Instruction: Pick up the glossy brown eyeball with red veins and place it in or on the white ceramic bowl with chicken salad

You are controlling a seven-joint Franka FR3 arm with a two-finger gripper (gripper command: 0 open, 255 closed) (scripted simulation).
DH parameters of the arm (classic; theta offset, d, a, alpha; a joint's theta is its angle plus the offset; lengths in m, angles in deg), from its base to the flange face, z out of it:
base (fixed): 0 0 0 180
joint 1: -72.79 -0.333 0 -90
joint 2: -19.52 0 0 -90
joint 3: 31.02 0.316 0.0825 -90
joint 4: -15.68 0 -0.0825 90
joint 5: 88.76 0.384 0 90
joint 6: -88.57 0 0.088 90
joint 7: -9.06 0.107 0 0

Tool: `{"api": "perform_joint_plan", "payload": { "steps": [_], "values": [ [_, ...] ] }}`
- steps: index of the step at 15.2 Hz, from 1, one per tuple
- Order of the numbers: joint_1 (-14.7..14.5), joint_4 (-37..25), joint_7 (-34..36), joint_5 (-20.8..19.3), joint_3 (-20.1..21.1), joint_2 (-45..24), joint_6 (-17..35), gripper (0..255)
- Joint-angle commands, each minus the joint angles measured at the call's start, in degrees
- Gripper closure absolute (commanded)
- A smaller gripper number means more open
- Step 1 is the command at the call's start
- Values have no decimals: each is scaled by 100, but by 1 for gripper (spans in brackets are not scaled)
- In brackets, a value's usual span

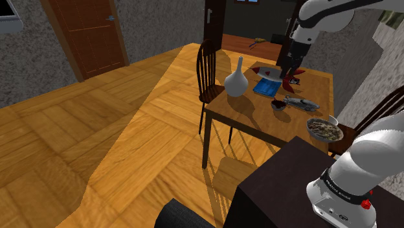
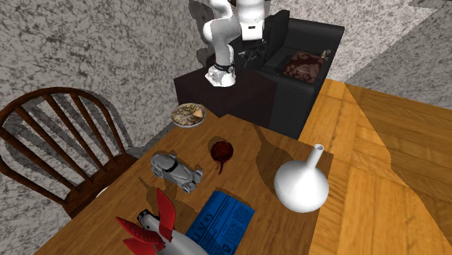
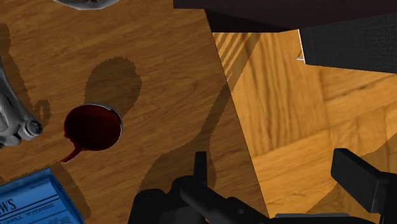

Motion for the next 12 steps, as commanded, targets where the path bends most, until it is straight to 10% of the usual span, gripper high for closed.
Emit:
{"api": "perform_joint_plan", "payload": {
  "steps": [1, 12],
  "values": [
    [35, -241, -303, 194, -238, -442, 76, 0],
    [673, -1859, -1945, 1783, -913, -3091, -30, 0]
  ]
}}
